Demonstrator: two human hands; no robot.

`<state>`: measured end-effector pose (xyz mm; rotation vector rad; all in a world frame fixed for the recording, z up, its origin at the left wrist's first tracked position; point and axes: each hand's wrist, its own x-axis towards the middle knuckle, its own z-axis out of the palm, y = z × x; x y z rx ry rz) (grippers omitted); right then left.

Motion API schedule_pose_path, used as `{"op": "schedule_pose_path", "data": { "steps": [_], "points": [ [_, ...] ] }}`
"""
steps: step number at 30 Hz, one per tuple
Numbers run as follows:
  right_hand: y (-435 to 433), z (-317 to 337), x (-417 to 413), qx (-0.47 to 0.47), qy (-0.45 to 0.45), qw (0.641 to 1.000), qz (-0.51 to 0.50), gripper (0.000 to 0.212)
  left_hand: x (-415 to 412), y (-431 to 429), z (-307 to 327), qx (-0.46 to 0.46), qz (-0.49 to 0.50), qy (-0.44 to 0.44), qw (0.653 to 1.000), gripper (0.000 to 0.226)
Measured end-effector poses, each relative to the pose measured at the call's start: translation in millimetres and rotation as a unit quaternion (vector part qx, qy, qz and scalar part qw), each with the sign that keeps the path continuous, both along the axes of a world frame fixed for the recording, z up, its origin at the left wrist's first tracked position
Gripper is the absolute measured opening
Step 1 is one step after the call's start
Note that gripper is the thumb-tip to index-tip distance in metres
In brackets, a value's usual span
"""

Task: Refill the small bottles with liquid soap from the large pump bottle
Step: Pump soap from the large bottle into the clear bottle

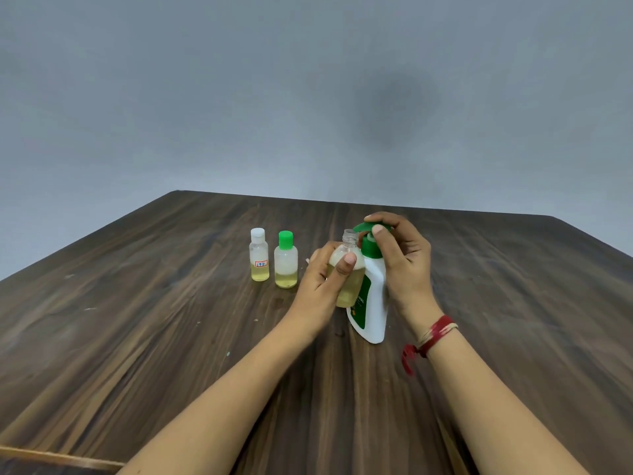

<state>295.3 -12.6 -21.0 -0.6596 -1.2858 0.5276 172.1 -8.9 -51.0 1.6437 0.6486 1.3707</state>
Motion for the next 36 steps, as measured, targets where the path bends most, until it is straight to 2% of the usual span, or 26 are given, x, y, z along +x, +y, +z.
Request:
{"op": "schedule_pose_path", "data": {
  "steps": [27, 32, 36],
  "points": [
    [-1.1, 1.1, 1.1, 0.015, -0.008, 1.000, 0.003, 0.011, -0.9, -3.0, 2.1, -0.008, -0.005, -0.004, 1.000, 0.041],
    [-1.9, 5.0, -0.7, 0.019, 0.001, 1.000, -0.003, 0.026, -0.9, -2.5, 1.7, -0.004, -0.001, 0.000, 1.000, 0.043],
    [-2.2, 2.1, -1.0, 0.014, 0.003, 1.000, 0.000, 0.013, -0.8, -1.9, 1.2, -0.005, -0.004, -0.003, 1.000, 0.041]
  ]
}}
